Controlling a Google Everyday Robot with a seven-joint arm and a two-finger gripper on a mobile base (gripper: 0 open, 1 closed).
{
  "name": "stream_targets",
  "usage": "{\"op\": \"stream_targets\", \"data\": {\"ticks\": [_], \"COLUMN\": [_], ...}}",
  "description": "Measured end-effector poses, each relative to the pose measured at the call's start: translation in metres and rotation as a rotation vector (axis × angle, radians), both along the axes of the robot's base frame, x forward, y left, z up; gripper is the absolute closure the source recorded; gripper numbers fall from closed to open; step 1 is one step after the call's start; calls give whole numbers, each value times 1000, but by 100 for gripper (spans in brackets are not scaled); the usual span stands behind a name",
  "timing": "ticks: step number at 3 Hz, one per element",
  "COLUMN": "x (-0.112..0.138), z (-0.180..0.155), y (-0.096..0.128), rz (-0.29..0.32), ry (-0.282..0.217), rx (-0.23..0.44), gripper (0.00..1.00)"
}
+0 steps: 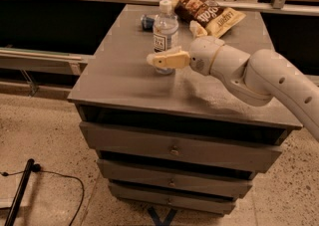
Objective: Place blue plastic bottle upright
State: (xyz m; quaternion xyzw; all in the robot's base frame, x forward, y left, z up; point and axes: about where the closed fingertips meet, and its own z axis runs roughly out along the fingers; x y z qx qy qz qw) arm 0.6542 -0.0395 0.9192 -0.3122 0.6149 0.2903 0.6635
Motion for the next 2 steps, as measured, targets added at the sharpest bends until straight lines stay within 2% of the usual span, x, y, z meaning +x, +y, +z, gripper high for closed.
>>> {"op": "stream_targets", "data": {"ticks": [2], "x": [-37], "z": [-31], "y": [-46], "rz": [-83], "ry": [118], "rx": [-28], "gripper": [0]}}
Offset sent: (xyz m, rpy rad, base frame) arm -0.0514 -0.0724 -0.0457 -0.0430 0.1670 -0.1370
